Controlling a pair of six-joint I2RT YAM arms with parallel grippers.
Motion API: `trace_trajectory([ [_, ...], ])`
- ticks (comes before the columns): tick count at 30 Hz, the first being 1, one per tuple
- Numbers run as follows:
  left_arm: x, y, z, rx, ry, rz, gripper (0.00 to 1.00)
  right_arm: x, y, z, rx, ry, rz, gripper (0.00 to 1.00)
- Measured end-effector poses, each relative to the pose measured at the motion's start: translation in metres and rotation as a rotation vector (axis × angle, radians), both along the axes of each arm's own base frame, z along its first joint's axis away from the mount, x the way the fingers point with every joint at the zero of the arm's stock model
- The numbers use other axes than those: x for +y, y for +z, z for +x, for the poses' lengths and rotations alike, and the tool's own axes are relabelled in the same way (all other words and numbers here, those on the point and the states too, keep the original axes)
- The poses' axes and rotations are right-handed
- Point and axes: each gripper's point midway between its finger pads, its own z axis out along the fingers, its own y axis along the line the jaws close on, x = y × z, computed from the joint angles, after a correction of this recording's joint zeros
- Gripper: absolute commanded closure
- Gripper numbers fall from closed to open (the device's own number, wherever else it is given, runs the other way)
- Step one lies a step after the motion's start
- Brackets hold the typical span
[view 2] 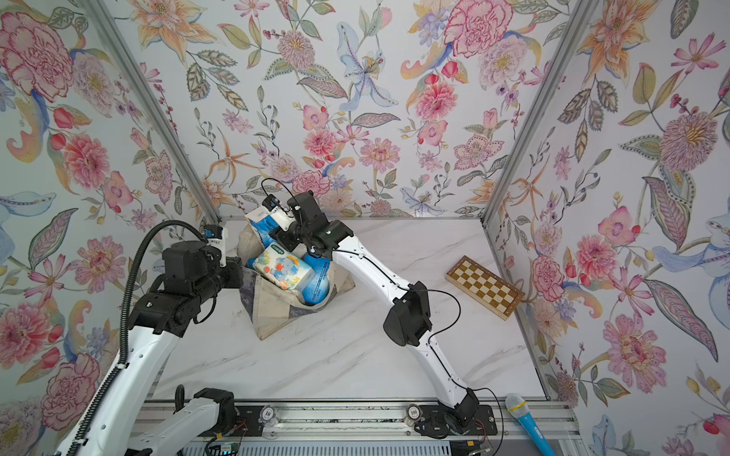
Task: Put tissues into the canvas bag
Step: Place the pack of facial tissues in the canvas bag.
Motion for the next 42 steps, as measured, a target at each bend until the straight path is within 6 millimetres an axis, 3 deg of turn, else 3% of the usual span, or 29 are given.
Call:
trace_trajectory([
  [18,0.015,-0.001,0.009,-0.005,0.088,0.037,0.99,-0.033,-0.006,0.011,-0.272,-0.073,-0.314,0.51],
  [26,0.027,-0.001,0.011,-0.007,0.123,0.026,0.99,-0.049,-0.004,0.002,-0.348,-0.015,-0.419,0.51],
  [33,0.025,-0.001,0.016,-0.017,0.11,0.009,0.99,-0.067,-0.003,-0.011,-0.362,0.067,-0.453,0.5],
  [37,0.022,-0.001,0.018,-0.023,0.1,0.002,0.99,-0.075,-0.001,-0.018,-0.349,0.108,-0.451,0.43],
  [42,0.023,-0.002,0.02,-0.025,0.101,-0.001,1.0,-0.082,-0.01,-0.019,-0.326,0.127,-0.478,0.21],
])
